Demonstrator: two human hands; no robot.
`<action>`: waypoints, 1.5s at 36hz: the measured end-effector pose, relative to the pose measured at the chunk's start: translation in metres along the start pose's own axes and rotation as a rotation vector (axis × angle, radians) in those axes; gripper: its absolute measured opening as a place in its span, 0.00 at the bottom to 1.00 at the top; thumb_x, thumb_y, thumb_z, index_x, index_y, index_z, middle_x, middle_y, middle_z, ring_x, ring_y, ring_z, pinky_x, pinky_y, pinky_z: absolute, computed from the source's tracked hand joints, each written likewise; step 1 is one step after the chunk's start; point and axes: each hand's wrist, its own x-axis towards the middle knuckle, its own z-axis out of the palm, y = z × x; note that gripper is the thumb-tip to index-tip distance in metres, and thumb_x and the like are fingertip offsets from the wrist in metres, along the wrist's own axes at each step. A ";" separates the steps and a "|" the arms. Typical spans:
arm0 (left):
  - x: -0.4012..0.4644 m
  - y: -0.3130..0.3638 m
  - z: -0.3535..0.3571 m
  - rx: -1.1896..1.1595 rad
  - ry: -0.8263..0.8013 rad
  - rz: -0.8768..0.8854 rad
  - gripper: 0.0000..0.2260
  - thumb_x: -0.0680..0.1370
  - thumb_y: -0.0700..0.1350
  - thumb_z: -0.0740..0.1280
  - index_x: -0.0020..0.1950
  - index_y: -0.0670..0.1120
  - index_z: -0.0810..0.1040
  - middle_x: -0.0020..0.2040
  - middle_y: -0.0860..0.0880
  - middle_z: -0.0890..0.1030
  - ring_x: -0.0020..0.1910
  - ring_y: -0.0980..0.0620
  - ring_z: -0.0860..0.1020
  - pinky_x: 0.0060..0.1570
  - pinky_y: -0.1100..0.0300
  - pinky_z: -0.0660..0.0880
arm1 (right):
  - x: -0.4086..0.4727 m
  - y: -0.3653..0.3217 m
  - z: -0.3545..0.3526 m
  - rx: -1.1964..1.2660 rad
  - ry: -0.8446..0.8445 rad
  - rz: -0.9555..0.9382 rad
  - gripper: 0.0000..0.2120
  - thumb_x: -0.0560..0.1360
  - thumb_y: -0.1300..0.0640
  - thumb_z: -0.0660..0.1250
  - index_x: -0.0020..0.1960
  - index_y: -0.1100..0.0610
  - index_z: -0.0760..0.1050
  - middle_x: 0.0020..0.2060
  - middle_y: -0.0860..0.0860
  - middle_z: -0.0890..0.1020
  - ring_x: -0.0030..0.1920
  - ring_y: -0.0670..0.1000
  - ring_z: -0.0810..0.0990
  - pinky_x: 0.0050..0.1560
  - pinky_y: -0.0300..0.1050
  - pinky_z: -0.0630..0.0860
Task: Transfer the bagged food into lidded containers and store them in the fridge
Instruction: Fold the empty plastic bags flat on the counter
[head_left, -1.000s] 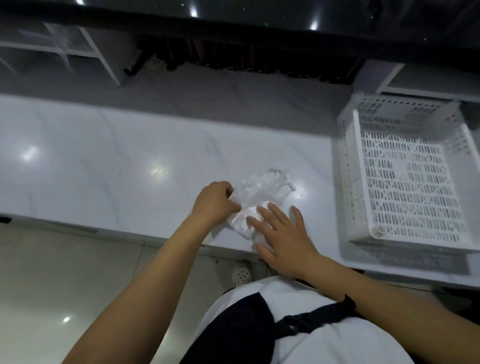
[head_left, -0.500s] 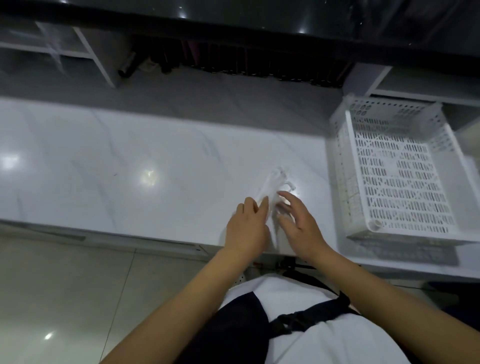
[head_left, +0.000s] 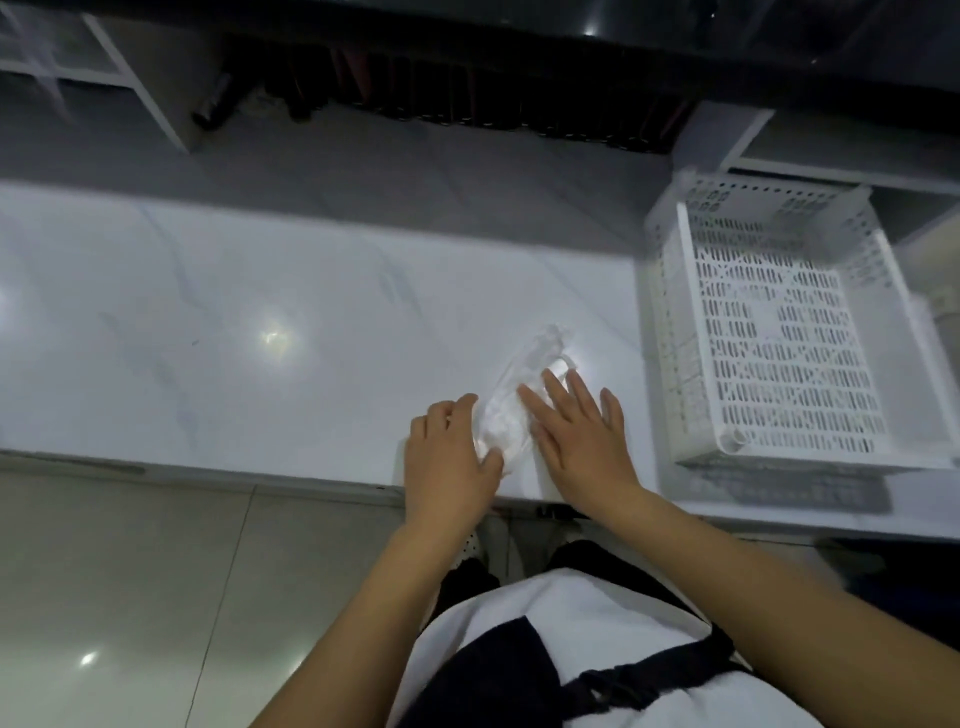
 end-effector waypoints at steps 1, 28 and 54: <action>0.001 0.001 0.001 0.020 -0.020 -0.012 0.28 0.75 0.49 0.69 0.75 0.50 0.67 0.66 0.47 0.73 0.63 0.45 0.70 0.59 0.54 0.66 | 0.000 0.001 0.001 0.000 0.006 -0.002 0.23 0.85 0.47 0.47 0.80 0.42 0.55 0.81 0.49 0.54 0.81 0.53 0.46 0.76 0.59 0.42; -0.114 0.173 -0.024 -0.335 -0.132 0.472 0.16 0.76 0.38 0.73 0.52 0.60 0.79 0.47 0.60 0.82 0.48 0.57 0.81 0.46 0.71 0.75 | -0.190 0.111 -0.167 0.103 0.318 -0.144 0.12 0.71 0.52 0.77 0.55 0.50 0.84 0.69 0.56 0.75 0.76 0.64 0.62 0.71 0.71 0.55; -0.185 0.449 0.249 0.350 -0.935 1.125 0.16 0.81 0.53 0.64 0.70 0.57 0.74 0.68 0.57 0.78 0.60 0.58 0.78 0.59 0.58 0.76 | -0.422 0.432 -0.117 0.290 0.248 0.540 0.12 0.80 0.50 0.63 0.61 0.38 0.75 0.76 0.44 0.64 0.79 0.50 0.51 0.76 0.59 0.44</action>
